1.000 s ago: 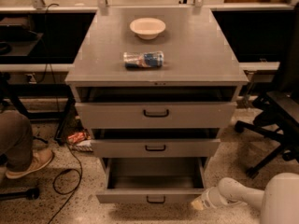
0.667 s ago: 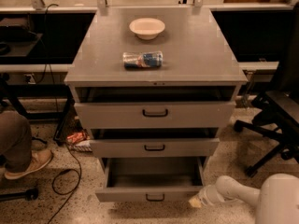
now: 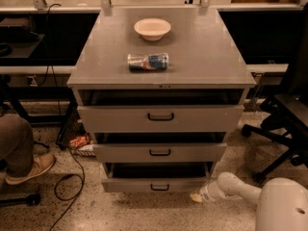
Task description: Close bottom drawer
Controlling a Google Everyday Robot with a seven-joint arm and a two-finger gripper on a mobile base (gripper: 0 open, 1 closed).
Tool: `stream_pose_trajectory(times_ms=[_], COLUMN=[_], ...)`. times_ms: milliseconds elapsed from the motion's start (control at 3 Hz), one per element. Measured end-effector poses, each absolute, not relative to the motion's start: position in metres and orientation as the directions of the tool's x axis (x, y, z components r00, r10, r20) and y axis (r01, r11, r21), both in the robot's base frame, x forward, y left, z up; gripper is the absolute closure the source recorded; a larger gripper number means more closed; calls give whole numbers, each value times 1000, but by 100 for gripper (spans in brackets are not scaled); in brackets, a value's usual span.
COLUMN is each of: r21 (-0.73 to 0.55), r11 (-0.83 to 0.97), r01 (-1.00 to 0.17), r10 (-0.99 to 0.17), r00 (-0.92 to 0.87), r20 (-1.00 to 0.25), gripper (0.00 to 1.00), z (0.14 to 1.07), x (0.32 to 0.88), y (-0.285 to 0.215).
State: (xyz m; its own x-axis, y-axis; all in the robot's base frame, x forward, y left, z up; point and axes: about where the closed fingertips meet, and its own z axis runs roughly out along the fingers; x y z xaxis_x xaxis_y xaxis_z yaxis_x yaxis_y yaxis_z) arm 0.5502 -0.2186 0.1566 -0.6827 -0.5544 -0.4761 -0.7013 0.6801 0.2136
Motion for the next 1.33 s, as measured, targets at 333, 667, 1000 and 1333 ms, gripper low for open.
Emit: stream_pose_trajectory(times_ms=[333,667,1000,1333], r21=[211,196,159,124], r11=[676,649,631,624], r01=[-706,-735,-759,-771], r10=[-559,-591,-620,-633], r00=[-678,-650,-617,-592], r20=[-476,-478,-485,-499], gripper=[100,100,100,100], z=[156,151,149,149], x=[552,567,588,608], y=[-217,-208,-201,-197])
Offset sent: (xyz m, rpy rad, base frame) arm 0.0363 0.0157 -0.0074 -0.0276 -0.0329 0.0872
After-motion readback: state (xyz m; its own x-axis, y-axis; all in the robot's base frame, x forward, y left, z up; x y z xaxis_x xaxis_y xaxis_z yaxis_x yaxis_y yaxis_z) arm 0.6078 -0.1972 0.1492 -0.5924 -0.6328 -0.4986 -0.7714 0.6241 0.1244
